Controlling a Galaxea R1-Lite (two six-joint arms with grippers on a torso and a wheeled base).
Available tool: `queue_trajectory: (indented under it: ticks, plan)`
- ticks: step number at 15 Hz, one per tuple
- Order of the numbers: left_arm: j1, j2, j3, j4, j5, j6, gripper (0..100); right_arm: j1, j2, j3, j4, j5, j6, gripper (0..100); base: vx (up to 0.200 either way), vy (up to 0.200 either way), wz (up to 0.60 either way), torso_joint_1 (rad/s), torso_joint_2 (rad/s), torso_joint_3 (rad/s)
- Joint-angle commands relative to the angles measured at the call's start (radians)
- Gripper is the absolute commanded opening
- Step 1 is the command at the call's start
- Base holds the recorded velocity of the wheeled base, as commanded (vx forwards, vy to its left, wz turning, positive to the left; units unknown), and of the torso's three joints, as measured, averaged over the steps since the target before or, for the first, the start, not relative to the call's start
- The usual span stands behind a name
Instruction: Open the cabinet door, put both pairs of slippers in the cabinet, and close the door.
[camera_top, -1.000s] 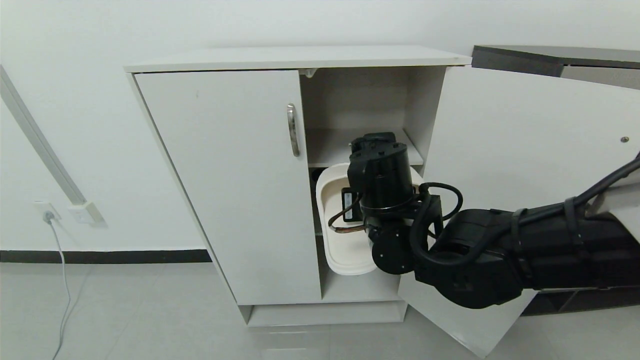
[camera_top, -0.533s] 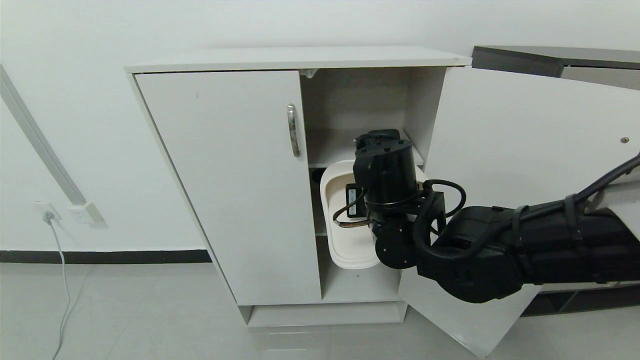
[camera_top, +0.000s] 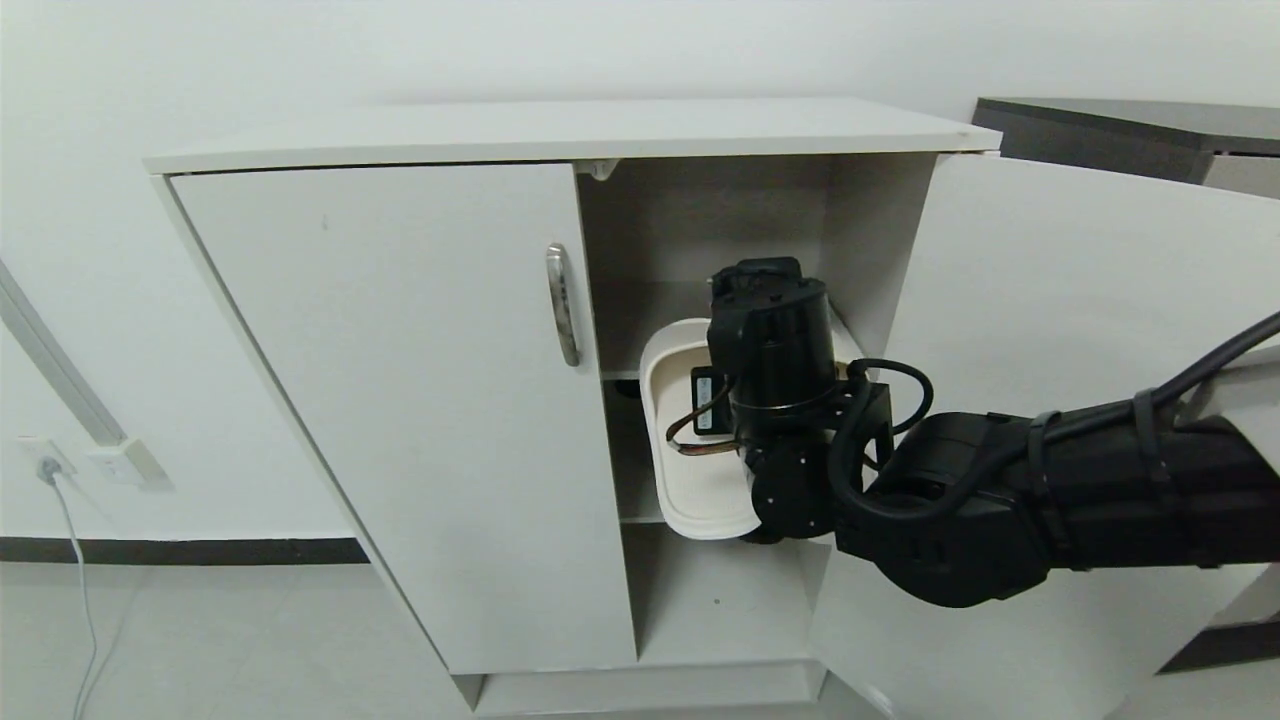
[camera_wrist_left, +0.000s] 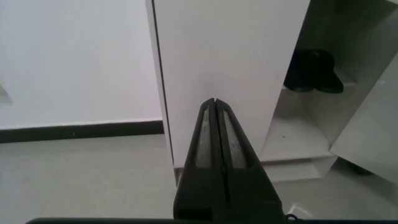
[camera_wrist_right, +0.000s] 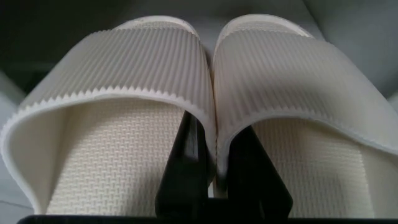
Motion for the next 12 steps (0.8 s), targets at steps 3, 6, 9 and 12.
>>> queue_trajectory:
  ticks: [3, 6, 9, 12]
  plan:
    - [0.000, 0.001, 0.000, 0.000, 0.002, -0.001, 0, 0.002, 0.004, 0.008, -0.011, -0.001, 0.003, 0, 0.133, 0.000, 0.00, 0.003, 0.00, 0.002]
    - [0.000, 0.001, 0.000, 0.000, 0.002, -0.004, 0, 0.004, 0.009, 0.012, -0.012, 0.007, -0.005, 0, 0.000, 0.000, 0.00, 0.000, 0.00, 0.000]
    - [0.000, 0.001, 0.000, 0.000, 0.002, -0.004, 0, -0.024, 0.038, -0.031, -0.016, 0.098, -0.022, 0, 0.000, 0.000, 0.00, 0.000, 0.00, 0.000]
    - [0.000, 0.001, 0.000, 0.000, 0.002, -0.005, 0, -0.073, 0.085, -0.147, 0.046, 0.136, -0.034, 0, 0.000, 0.000, 0.00, 0.000, 0.00, 0.000]
